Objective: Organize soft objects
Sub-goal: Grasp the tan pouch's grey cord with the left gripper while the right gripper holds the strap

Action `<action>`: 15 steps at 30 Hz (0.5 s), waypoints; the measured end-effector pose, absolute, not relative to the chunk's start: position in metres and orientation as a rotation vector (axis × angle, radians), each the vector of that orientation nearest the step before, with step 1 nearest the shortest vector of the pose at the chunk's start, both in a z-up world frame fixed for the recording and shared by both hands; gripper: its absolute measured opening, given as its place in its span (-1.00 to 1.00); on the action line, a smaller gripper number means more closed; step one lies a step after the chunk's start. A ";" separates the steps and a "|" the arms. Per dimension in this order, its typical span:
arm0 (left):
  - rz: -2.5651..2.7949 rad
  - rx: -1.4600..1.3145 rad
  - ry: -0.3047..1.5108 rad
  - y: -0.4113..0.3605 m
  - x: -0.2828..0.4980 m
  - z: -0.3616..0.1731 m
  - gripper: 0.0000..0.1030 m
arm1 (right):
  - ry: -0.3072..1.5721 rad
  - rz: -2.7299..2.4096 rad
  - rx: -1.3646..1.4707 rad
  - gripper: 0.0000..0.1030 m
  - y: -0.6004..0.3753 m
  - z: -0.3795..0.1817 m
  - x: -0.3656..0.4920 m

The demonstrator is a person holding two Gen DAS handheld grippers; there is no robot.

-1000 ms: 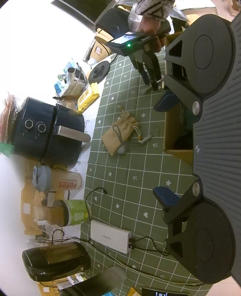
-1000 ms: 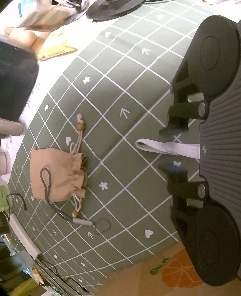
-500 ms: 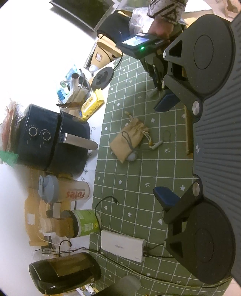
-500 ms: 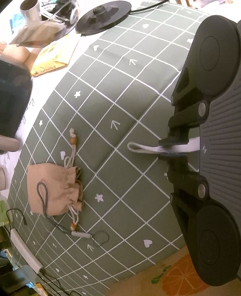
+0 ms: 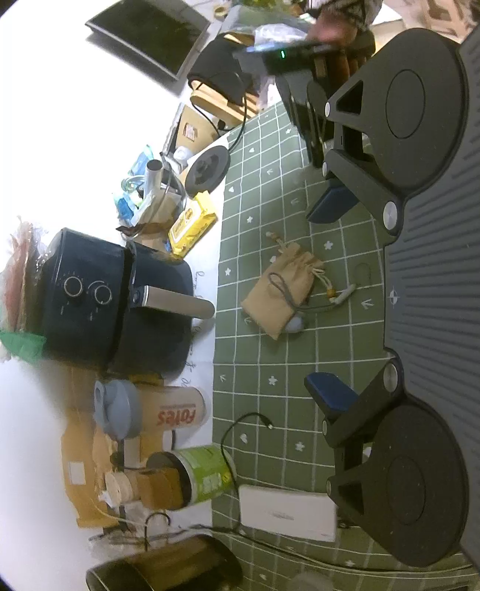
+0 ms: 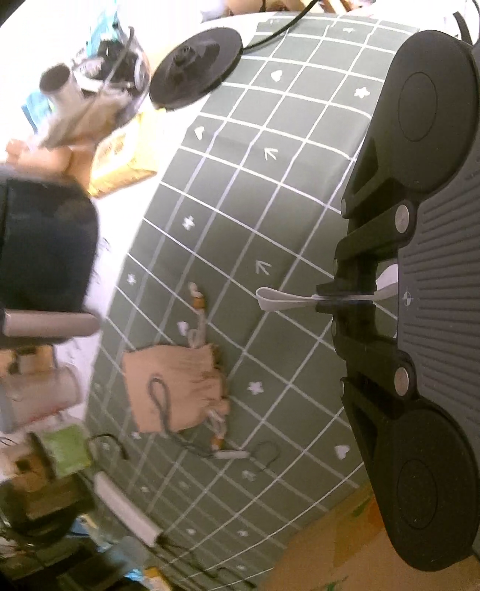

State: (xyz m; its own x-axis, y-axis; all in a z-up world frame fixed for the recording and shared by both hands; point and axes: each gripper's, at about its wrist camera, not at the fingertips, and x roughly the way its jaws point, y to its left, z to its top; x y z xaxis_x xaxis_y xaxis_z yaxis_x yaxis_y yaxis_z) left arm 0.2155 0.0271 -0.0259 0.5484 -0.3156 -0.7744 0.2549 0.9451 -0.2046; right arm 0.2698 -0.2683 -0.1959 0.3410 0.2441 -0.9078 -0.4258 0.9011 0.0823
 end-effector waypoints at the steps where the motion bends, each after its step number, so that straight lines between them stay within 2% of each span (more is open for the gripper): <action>1: -0.351 -0.067 0.937 0.027 0.220 -0.029 0.72 | 1.139 0.430 -0.170 -0.92 -0.269 -0.193 0.269; 6: -0.440 -0.004 0.981 0.019 0.244 -0.053 0.70 | 1.106 0.392 -0.112 -0.92 -0.276 -0.172 0.262; 9: -0.492 0.015 1.007 0.014 0.254 -0.066 0.59 | 1.084 0.375 -0.083 -0.92 -0.281 -0.159 0.255; 12: -0.531 -0.002 1.030 0.013 0.266 -0.081 0.57 | 1.066 0.353 -0.050 -0.92 -0.287 -0.146 0.249; 15: -0.537 -0.007 1.064 0.011 0.278 -0.098 0.43 | 1.049 0.335 -0.027 -0.92 -0.292 -0.135 0.245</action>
State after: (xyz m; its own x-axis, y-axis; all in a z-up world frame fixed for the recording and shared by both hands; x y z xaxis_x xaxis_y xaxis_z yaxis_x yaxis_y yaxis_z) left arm 0.2782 0.0112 -0.0976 0.3699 -0.4220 -0.8277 0.4154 0.8720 -0.2590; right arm 0.2450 -0.2916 -0.1348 0.4528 0.2588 -0.8532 -0.2840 0.9490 0.1371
